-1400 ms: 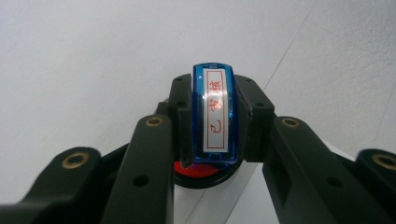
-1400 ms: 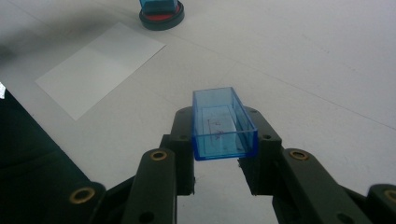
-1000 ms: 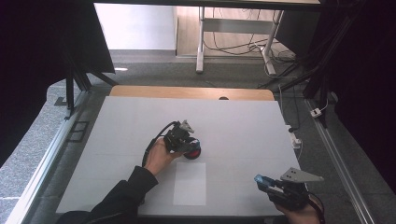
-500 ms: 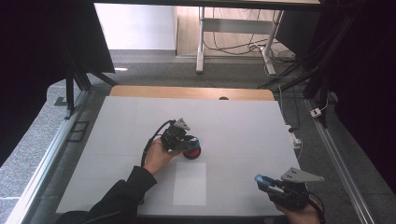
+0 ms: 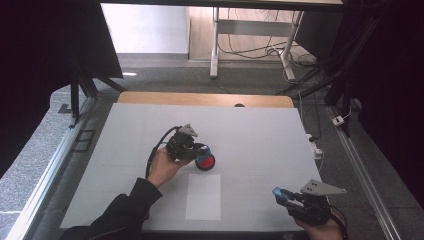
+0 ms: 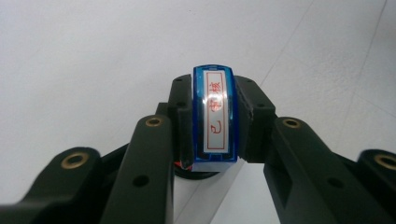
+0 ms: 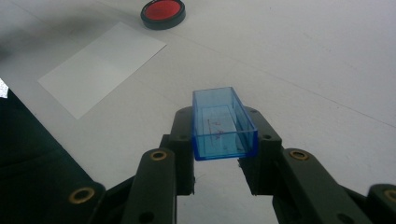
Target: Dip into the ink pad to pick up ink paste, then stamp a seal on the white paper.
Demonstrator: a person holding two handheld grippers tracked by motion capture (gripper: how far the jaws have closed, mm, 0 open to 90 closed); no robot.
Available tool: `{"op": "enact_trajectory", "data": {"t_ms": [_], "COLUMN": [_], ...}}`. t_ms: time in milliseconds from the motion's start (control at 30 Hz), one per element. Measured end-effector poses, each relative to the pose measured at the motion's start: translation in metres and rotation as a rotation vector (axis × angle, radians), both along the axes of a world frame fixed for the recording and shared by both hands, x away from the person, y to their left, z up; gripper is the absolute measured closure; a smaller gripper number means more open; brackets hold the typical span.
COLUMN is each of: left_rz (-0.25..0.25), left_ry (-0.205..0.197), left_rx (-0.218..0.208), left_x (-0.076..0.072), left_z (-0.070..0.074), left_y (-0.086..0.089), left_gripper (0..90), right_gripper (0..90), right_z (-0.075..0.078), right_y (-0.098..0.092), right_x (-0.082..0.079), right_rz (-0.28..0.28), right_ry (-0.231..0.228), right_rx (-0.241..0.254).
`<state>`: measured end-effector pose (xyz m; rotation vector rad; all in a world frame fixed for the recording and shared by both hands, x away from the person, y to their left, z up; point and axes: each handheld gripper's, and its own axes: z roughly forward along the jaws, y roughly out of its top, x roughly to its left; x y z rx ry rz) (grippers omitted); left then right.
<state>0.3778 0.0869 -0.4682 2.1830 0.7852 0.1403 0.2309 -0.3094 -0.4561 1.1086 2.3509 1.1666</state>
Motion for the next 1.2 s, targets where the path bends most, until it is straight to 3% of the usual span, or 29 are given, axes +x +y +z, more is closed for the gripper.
{"op": "enact_trajectory", "data": {"t_ms": [700, 1200], "left_rz": [-0.093, -0.121], "left_ry": [-0.015, 0.003], "left_rx": [-0.039, -0.053], "left_x": [-0.043, -0.070], "left_z": [0.030, 0.028], "left_y": [0.012, 0.020], "left_gripper": [70.2, 70.2], "right_gripper": [68.5, 68.5], "right_z": [0.000, 0.000], "right_y": [0.000, -0.001], "right_x": [-0.001, -0.001], "right_rz": [0.015, 0.008], "right_ry": [-0.003, 0.001], "right_rx": [0.003, 0.009]}}
